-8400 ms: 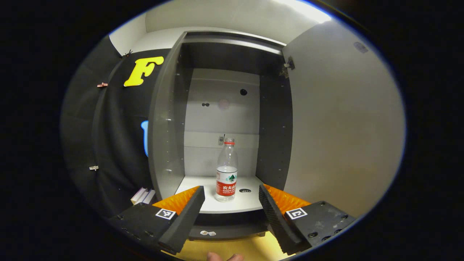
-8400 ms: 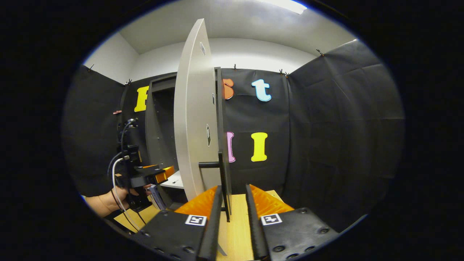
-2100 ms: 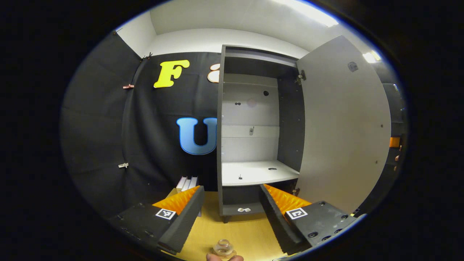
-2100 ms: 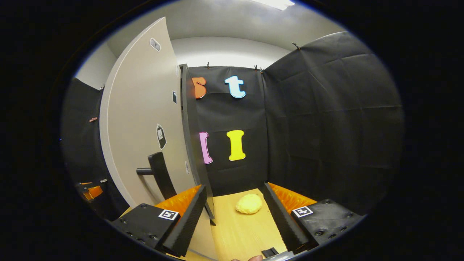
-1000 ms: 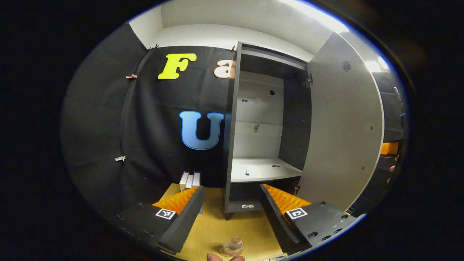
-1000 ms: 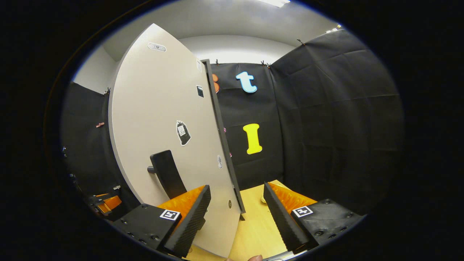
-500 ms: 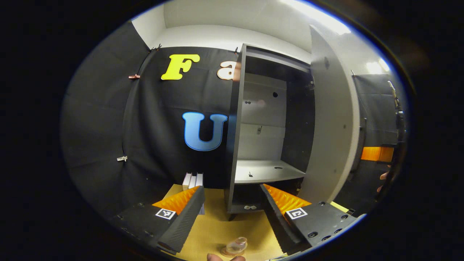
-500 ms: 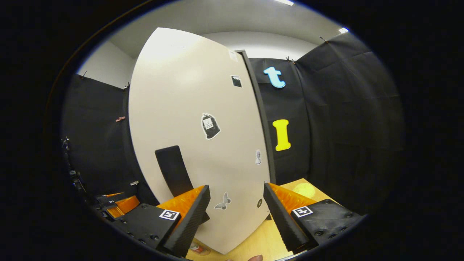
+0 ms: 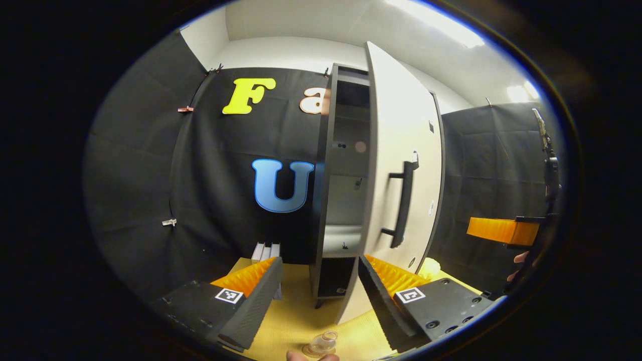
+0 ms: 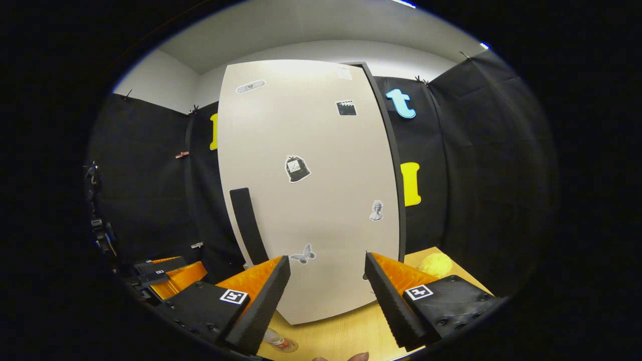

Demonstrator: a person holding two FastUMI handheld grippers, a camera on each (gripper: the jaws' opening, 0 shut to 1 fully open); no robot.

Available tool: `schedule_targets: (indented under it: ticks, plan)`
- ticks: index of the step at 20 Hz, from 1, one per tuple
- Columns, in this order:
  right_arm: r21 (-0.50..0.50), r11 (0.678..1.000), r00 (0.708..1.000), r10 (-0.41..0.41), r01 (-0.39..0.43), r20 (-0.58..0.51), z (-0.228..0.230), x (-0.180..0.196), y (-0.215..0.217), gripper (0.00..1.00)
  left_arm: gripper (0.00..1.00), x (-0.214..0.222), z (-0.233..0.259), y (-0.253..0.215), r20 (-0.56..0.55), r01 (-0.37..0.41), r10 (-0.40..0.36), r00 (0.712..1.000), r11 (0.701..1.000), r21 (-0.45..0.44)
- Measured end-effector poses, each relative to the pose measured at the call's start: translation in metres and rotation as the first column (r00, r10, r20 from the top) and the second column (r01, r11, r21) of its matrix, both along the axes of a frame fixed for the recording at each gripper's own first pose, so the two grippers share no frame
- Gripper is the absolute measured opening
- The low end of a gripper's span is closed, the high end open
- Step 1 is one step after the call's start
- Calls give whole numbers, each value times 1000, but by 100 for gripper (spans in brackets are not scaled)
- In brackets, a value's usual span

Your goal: Open the cabinet door with the right hand, grasp the bottle in the cabinet with the left hand and place it on the coaster, then close the cabinet door with the right hand.

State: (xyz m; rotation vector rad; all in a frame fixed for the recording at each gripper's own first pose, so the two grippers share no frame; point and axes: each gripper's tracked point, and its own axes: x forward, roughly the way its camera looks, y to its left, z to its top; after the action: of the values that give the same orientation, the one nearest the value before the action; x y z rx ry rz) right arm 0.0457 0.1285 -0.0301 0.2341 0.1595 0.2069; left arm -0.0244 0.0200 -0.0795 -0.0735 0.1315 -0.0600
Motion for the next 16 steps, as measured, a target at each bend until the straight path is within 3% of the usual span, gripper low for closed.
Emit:
schedule_targets:
  ticks: [16]
  plan:
    - [-82,990,993,-108,111,37,0,-8,-47,98,95,-10,18,-23,27,-16,14,1000,998,61]
